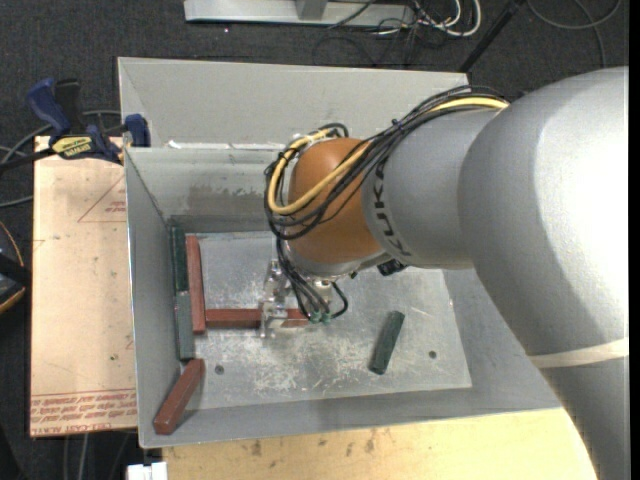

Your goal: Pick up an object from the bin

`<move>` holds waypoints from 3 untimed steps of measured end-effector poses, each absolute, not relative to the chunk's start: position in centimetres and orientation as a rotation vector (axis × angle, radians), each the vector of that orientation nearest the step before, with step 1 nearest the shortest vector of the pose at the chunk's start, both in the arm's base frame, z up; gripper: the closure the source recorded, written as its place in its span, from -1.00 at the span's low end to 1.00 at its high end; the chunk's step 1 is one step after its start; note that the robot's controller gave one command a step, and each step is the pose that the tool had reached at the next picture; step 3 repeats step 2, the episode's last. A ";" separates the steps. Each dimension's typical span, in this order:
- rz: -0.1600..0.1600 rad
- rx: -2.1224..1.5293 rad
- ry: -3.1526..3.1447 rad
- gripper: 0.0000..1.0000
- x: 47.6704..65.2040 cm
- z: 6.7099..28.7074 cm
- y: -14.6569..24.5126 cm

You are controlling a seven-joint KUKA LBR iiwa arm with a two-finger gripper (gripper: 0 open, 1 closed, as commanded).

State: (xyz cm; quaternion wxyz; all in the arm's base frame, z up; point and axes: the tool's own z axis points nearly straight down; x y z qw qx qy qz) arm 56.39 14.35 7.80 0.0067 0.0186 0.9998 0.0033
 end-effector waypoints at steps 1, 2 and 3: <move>0.011 0.058 3.128 1.00 56.4 7.8 14.3; 0.005 0.025 3.130 1.00 60.9 24.1 14.9; 0.005 0.025 3.130 1.00 60.9 24.1 14.9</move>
Offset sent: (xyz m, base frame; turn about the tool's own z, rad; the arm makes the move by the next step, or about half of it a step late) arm 0.0425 0.0038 0.1591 -0.0207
